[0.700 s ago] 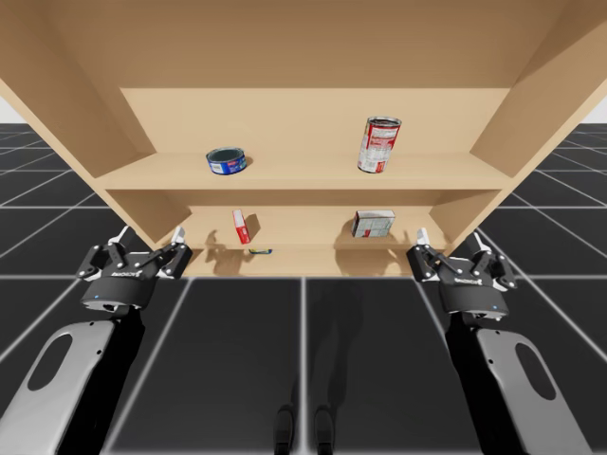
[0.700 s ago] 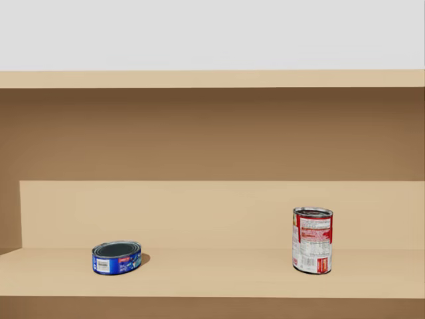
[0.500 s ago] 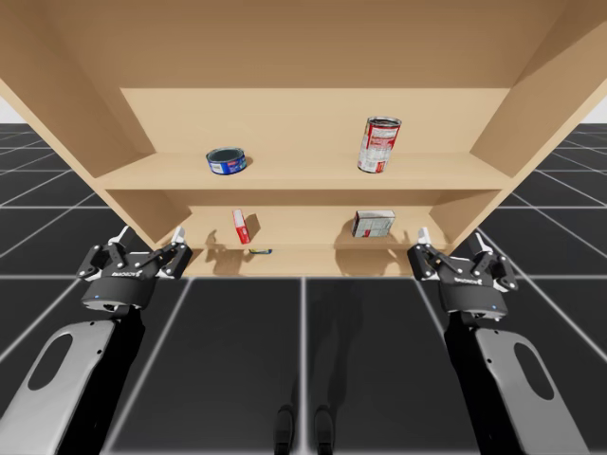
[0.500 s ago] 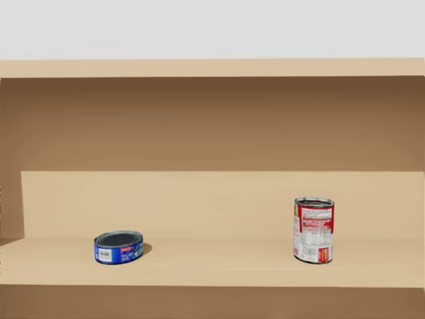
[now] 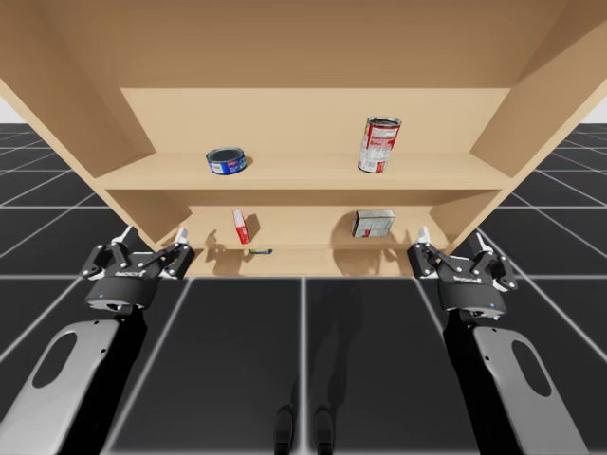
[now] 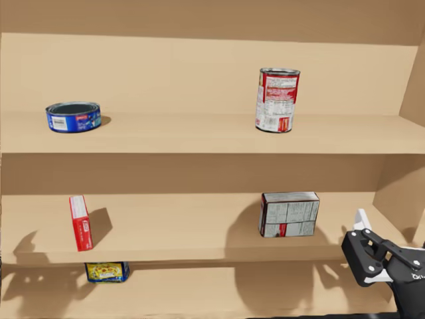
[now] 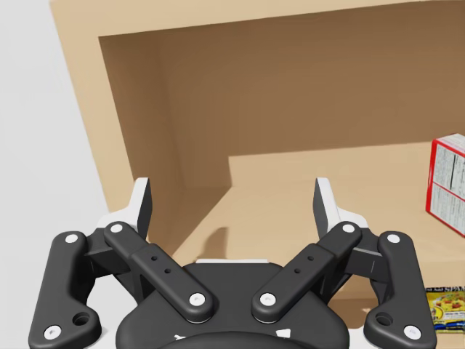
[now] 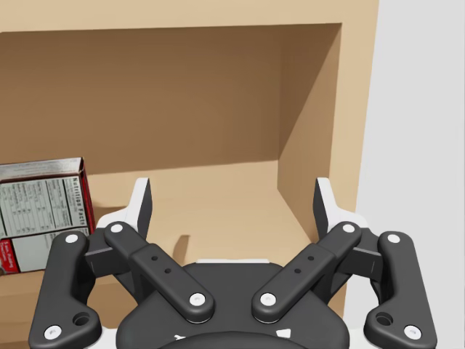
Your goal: Retrieve the pudding box from the shelves.
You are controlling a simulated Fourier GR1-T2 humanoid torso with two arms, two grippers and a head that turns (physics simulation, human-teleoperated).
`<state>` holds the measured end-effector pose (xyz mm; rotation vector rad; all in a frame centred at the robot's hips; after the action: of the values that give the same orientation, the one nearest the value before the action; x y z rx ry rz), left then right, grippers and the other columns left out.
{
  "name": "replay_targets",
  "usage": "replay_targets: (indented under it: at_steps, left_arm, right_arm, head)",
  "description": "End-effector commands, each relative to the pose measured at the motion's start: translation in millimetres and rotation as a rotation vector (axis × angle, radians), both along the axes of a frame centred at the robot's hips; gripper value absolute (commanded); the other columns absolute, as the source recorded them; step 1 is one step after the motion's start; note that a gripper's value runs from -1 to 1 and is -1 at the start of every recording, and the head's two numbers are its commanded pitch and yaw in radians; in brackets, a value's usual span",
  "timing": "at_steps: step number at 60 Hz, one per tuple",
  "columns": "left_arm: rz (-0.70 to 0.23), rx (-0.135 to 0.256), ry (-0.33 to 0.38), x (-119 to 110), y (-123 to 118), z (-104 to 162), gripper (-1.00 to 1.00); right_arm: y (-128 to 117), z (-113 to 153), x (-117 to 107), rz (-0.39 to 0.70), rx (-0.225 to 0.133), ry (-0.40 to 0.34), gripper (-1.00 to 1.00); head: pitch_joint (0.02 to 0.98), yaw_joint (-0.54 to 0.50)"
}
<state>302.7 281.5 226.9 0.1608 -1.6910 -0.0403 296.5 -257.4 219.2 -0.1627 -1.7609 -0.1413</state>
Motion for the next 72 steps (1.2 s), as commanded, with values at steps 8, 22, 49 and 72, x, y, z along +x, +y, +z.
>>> replay_targets:
  at_steps: [8, 22, 49, 72]
  left_arm:
    - [-0.014, 0.017, 0.002, 1, -6, -2, -1.00]
    - [-0.014, 0.016, 0.004, 1, -8, -3, -1.00]
    - [-0.013, 0.008, 0.008, 1, -8, -2, -1.00]
    - [-0.002, 0.006, 0.011, 0, -8, -2, -1.00]
  right_arm:
    - [0, -1, 1, 0.006, -0.004, 0.004, -1.00]
    - [7, -2, 2, 0.029, -0.018, 0.020, -1.00]
    - [75, 11, -3, 0.174, -0.066, 0.161, -1.00]
    - [101, 1, 25, 0.159, -0.080, 0.208, -1.00]
  head:
    - [0.541, -0.24]
    - [0.547, -0.24]
    - [0.536, -0.25]
    - [0.542, -0.24]
